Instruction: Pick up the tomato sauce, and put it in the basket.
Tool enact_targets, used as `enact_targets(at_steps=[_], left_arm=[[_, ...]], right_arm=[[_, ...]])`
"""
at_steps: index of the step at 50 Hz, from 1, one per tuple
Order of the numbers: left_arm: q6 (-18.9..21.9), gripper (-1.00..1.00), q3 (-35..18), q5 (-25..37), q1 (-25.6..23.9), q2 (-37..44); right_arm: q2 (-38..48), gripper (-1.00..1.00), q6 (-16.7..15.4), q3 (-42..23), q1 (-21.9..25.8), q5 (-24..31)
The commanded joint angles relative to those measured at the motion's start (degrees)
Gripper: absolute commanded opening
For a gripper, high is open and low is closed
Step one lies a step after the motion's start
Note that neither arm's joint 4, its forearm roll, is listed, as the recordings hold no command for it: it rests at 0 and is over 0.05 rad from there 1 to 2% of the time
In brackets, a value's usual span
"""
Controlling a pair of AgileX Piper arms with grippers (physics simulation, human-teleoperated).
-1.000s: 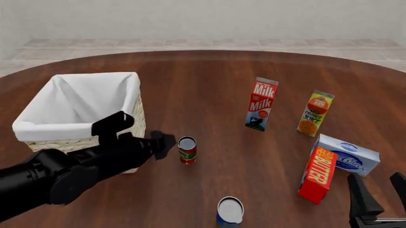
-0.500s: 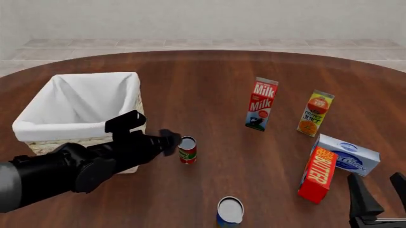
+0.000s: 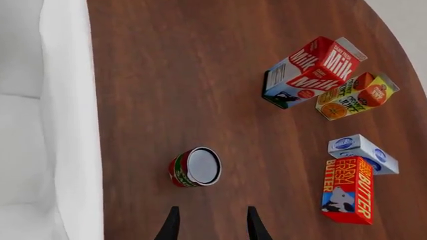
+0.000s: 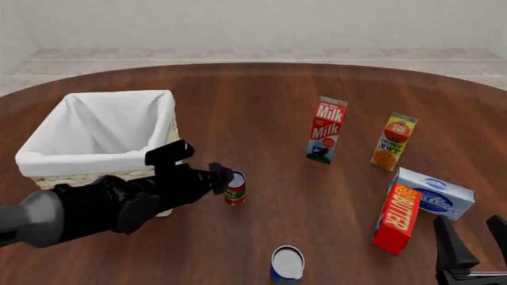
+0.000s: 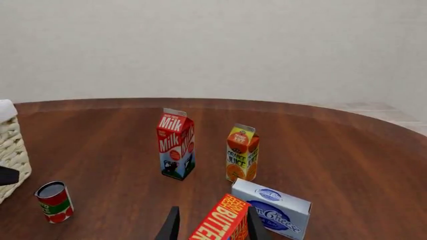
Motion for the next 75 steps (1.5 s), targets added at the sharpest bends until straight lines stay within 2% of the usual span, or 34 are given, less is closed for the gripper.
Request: enact_targets(at_steps=[1, 26, 75], left_arm=[[0.2, 1.0, -0.8, -1.1, 0.3, 2.3], [2.2, 1.0, -2.3, -3.3, 0.6, 6.8], [1.8, 1.0, -5.8, -5.4, -0.3, 14.2]], right_arm=[[0.1, 1.0, 0.0, 0.1, -0.2, -0.2], [-0.1, 1.0, 0.0, 0.1, -0.2, 0.0], [0.1, 1.0, 0.0, 0.1, -0.2, -0.2]])
